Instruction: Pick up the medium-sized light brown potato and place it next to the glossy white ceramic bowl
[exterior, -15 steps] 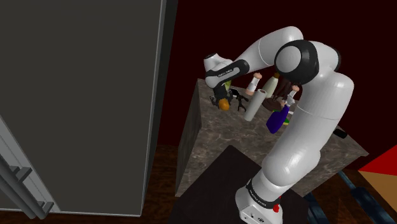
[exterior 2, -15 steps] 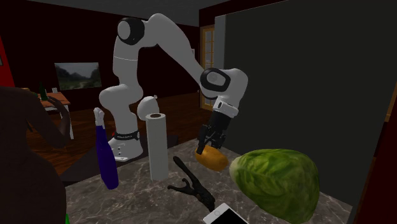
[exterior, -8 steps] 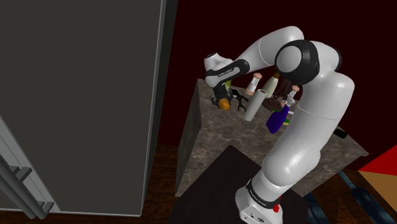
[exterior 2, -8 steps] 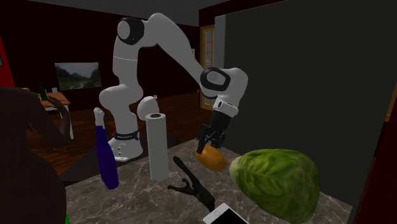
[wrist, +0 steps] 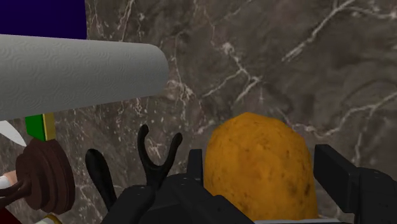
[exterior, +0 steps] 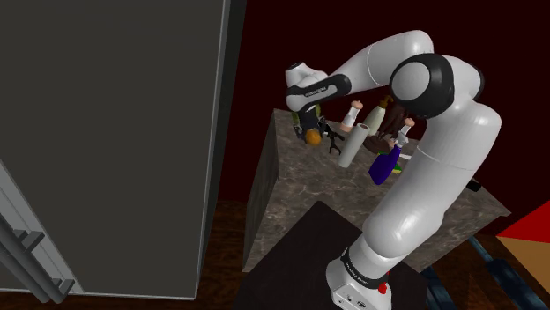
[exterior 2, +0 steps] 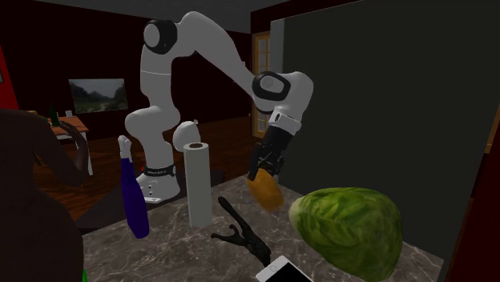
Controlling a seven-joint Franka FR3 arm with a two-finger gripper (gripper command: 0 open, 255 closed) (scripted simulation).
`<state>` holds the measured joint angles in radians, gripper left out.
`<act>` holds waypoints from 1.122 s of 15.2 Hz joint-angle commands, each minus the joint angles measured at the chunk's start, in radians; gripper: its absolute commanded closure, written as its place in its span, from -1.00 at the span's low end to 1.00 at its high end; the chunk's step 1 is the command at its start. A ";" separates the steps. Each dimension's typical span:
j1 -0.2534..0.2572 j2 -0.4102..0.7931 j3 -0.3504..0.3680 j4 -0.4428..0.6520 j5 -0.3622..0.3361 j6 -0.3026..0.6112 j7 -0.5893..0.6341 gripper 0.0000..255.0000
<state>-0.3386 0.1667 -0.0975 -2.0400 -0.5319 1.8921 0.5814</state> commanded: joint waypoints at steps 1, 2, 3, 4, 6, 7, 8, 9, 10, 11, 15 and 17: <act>0.001 -0.012 0.000 0.010 0.003 -0.020 -0.011 1.00; 0.001 -0.018 0.001 0.015 0.004 -0.031 -0.016 1.00; 0.002 -0.025 0.001 0.021 0.006 -0.041 -0.021 1.00; 0.002 -0.031 0.001 0.027 0.007 -0.052 -0.026 1.00; 0.003 -0.042 0.002 0.039 0.010 -0.074 -0.037 1.00; 0.004 -0.048 0.003 0.046 0.011 -0.085 -0.042 1.00; 0.005 -0.053 0.003 0.052 0.012 -0.096 -0.047 1.00; 0.005 -0.058 0.003 0.059 0.013 -0.107 -0.052 1.00; 0.006 -0.063 0.004 0.066 0.014 -0.118 -0.057 1.00; 0.006 -0.068 0.004 0.073 0.015 -0.129 -0.063 1.00; 0.008 -0.085 0.006 0.105 0.019 -0.173 -0.083 1.00; 0.010 -0.093 0.006 0.122 0.020 -0.195 -0.094 1.00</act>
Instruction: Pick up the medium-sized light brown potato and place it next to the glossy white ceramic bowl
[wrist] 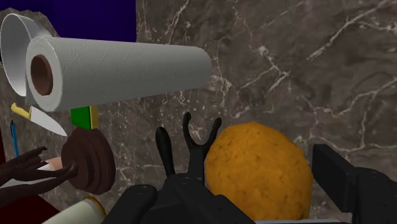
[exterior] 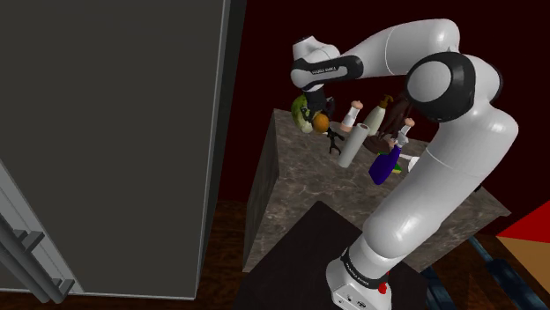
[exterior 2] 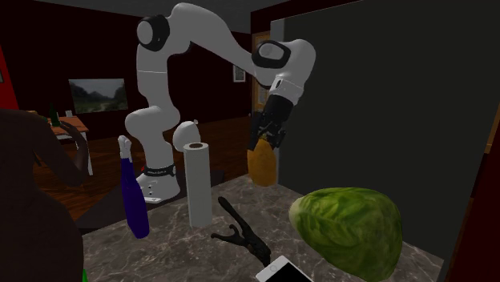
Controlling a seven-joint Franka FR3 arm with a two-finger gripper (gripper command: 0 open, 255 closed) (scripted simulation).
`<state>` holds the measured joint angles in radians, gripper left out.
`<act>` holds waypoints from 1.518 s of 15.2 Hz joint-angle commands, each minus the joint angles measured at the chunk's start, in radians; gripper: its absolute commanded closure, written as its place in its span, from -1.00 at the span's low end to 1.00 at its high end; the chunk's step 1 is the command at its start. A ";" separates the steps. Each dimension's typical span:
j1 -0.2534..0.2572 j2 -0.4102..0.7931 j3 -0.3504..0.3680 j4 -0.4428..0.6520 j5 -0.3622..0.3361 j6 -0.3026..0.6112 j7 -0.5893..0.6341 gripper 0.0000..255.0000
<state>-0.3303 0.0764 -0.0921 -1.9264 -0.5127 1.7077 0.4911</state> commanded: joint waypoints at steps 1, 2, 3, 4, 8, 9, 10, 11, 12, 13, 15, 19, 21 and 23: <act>0.002 -0.006 0.001 0.017 0.002 -0.022 -0.009 1.00; 0.002 -0.006 0.001 0.017 0.002 -0.022 -0.009 1.00; -0.009 -0.028 -0.008 -0.012 -0.006 -0.007 -0.021 1.00; -0.019 -0.050 -0.018 -0.041 -0.015 0.008 -0.033 1.00; -0.062 -0.130 -0.061 -0.141 -0.052 0.064 -0.085 1.00; -0.073 -0.148 -0.072 -0.163 -0.062 0.077 -0.099 1.00; -0.084 -0.166 -0.085 -0.184 -0.072 0.091 -0.113 1.00; -0.095 -0.182 -0.097 -0.204 -0.083 0.104 -0.127 1.00; -0.107 -0.198 -0.110 -0.223 -0.093 0.117 -0.142 1.00; -0.118 -0.213 -0.122 -0.240 -0.104 0.131 -0.157 1.00; -0.142 -0.240 -0.149 -0.271 -0.127 0.157 -0.188 1.00; -0.191 -0.283 -0.207 -0.320 -0.173 0.211 -0.253 1.00; -0.216 -0.299 -0.237 -0.337 -0.195 0.239 -0.288 1.00; -0.240 -0.311 -0.269 -0.350 -0.216 0.267 -0.323 1.00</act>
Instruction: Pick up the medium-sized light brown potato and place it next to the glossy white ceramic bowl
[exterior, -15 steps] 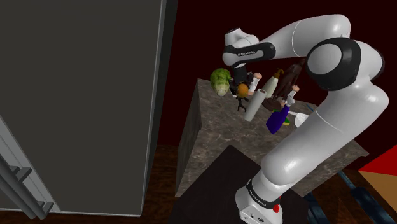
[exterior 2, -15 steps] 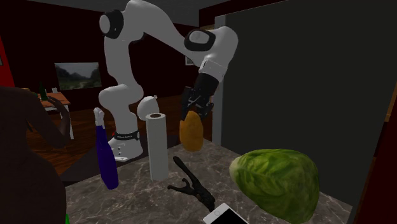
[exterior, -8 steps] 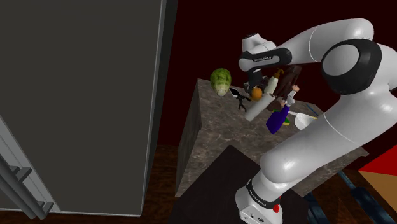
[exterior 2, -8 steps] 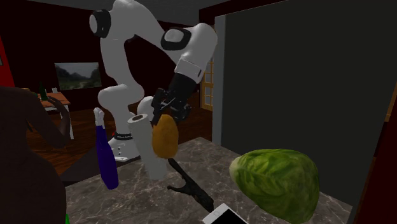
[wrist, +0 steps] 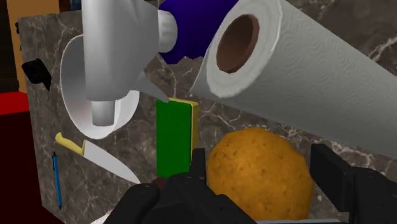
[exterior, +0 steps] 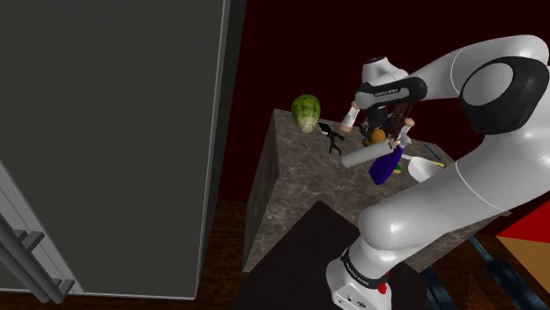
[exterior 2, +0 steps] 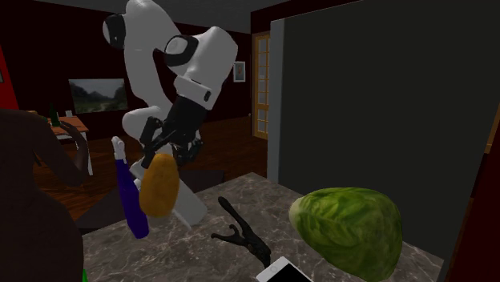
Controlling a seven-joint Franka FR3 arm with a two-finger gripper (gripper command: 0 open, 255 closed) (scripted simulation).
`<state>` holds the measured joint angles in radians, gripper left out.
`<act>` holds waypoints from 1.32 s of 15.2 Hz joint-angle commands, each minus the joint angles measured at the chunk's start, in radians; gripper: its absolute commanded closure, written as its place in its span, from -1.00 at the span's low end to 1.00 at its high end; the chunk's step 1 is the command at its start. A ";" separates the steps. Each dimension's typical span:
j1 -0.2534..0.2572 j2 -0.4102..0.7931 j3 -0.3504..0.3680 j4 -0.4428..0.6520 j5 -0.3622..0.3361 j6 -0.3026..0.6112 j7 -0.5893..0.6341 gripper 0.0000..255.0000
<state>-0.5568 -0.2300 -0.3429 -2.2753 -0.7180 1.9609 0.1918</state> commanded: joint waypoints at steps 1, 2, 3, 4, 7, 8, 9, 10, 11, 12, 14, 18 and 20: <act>-0.026 -0.008 -0.034 -0.005 -0.021 0.029 -0.042 1.00; -0.039 -0.011 -0.051 -0.009 -0.031 0.044 -0.061 1.00; -0.051 -0.013 -0.067 -0.011 -0.040 0.059 -0.080 1.00; -0.063 -0.014 -0.084 -0.012 -0.048 0.074 -0.099 1.00; -0.109 -0.004 -0.154 -0.005 -0.074 0.139 -0.179 1.00; -0.110 0.002 -0.156 -0.012 -0.077 0.151 -0.172 1.00; -0.111 0.008 -0.159 -0.020 -0.081 0.163 -0.165 1.00; -0.112 0.015 -0.161 -0.027 -0.084 0.176 -0.158 1.00; -0.113 0.022 -0.163 -0.034 -0.088 0.188 -0.151 1.00; -0.114 0.029 -0.165 -0.041 -0.091 0.200 -0.144 1.00; -0.116 0.043 -0.170 -0.053 -0.098 0.225 -0.130 1.00; -0.120 0.076 -0.178 -0.077 -0.112 0.275 -0.100 1.00; -0.122 0.094 -0.183 -0.087 -0.120 0.301 -0.085 1.00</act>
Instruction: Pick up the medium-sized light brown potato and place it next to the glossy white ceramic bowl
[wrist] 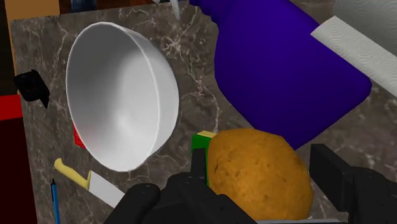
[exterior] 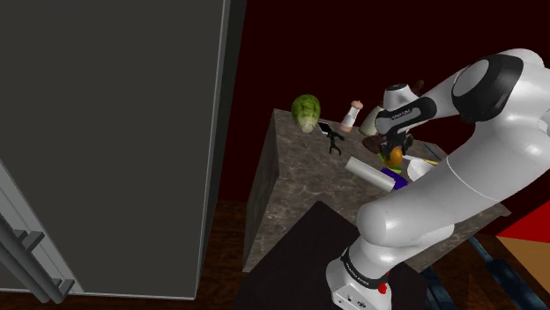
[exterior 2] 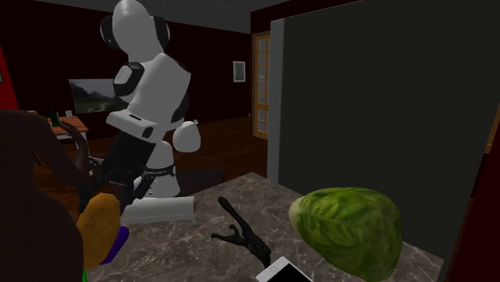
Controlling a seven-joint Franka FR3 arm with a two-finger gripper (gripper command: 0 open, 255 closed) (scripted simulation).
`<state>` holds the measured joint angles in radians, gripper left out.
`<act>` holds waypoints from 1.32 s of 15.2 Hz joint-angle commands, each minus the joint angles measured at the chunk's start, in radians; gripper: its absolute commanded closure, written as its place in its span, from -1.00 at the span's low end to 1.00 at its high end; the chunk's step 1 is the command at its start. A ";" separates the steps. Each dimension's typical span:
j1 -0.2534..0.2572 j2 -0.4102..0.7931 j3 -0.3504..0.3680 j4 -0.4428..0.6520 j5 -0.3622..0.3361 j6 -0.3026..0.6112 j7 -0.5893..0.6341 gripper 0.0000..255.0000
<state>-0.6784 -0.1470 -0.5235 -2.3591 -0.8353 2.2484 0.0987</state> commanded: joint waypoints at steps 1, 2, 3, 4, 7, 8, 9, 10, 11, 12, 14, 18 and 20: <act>-0.002 0.021 -0.004 -0.008 -0.006 0.026 0.015 1.00; -0.003 0.030 -0.006 -0.013 -0.010 0.039 0.023 1.00; -0.004 0.040 -0.008 -0.017 -0.014 0.052 0.031 1.00; -0.005 0.050 -0.010 -0.021 -0.017 0.065 0.038 1.00; -0.008 0.082 -0.015 -0.032 -0.029 0.104 0.062 1.00; -0.010 0.093 -0.017 -0.036 -0.033 0.117 0.071 1.00; -0.011 0.105 -0.018 -0.039 -0.037 0.130 0.079 1.00; -0.012 0.116 -0.020 -0.041 -0.041 0.143 0.087 1.00; -0.013 0.128 -0.022 -0.044 -0.045 0.156 0.095 1.00; -0.014 0.139 -0.023 -0.046 -0.048 0.167 0.103 1.00; -0.014 0.139 -0.023 -0.046 -0.048 0.167 0.103 1.00; -0.014 0.139 -0.023 -0.046 -0.048 0.167 0.103 1.00; -0.014 0.139 -0.023 -0.046 -0.048 0.167 0.103 1.00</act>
<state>-0.6925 -0.0082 -0.5464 -2.4051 -0.8837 2.4152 0.2015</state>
